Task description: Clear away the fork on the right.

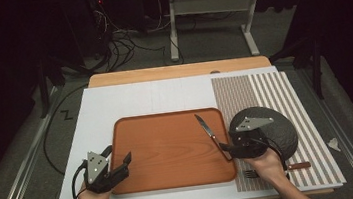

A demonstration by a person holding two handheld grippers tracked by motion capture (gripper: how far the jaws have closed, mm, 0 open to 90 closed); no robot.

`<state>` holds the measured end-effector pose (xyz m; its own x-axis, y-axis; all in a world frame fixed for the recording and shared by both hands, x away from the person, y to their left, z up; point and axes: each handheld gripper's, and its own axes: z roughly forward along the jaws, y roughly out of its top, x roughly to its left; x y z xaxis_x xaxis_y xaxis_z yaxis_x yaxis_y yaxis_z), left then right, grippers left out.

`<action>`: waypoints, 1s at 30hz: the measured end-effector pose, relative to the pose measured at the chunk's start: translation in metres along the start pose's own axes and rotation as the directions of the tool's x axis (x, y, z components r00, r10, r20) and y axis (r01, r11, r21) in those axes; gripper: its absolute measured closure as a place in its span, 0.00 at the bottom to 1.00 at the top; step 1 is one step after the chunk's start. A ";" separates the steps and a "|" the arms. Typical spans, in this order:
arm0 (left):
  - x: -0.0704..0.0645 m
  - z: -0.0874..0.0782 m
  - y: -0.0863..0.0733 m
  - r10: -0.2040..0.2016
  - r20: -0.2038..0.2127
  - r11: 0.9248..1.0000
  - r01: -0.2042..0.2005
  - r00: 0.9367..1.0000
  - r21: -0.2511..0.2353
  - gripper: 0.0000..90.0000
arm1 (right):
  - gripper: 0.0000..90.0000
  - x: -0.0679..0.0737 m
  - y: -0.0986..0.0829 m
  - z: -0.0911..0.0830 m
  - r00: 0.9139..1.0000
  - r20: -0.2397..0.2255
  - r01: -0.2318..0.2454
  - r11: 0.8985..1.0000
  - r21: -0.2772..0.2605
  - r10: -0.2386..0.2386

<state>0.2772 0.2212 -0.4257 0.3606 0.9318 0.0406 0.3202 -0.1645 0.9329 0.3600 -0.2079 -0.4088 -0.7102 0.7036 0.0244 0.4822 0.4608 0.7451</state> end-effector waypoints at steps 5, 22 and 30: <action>0.001 0.000 0.000 -0.006 0.002 1.000 0.006 1.000 0.000 0.37 | 0.46 -0.001 -0.005 -0.007 1.000 -0.001 0.009 0.999 -0.037 -0.010; 0.000 0.000 0.000 0.002 -0.001 1.000 -0.002 1.000 -0.001 0.36 | 0.39 -0.011 -0.025 -0.030 1.000 0.022 -0.003 0.994 -0.106 0.005; 0.000 0.000 0.000 0.002 -0.004 1.000 -0.002 1.000 -0.003 0.36 | 0.38 -0.012 -0.028 -0.034 0.999 0.035 -0.003 0.993 -0.115 0.007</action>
<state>0.2769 0.2208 -0.4253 0.3575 0.9329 0.0438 0.3172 -0.1655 0.9338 0.3372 -0.2476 -0.4077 -0.6883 0.7254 0.0063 0.4220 0.3932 0.8169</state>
